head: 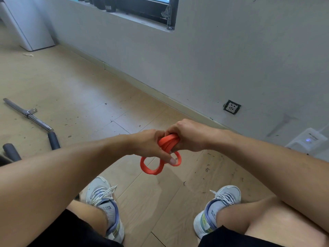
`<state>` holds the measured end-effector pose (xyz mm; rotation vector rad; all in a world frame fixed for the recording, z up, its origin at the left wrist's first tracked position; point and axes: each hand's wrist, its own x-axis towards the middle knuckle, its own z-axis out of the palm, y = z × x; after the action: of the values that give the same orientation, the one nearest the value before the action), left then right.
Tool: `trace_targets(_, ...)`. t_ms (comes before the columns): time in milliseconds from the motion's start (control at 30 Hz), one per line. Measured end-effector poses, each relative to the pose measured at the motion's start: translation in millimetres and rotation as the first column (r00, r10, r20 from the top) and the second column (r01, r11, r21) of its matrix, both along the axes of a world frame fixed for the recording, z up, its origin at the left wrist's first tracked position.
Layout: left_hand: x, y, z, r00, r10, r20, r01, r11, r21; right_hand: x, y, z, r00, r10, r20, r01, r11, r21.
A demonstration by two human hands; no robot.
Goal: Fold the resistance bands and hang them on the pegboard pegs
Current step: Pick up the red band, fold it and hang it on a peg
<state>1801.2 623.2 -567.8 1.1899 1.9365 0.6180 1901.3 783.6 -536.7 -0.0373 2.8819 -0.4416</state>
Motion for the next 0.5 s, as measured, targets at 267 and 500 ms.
trace_targets(267, 1.0, 7.4, 13.8, 0.999, 0.029, 0.046, -0.028, 1.0, -0.002, 7.3, 13.5, 12.9, 0.998, -0.063, 0.029, 0.065, 0.995, -0.072)
trace_targets(500, 7.1, 2.5, 32.0, 0.973, 0.026, -0.228, -0.015, 0.999, 0.051, 27.8, 21.0, 33.0, 0.989, -0.111, 0.095, 0.128, 0.973, -0.192)
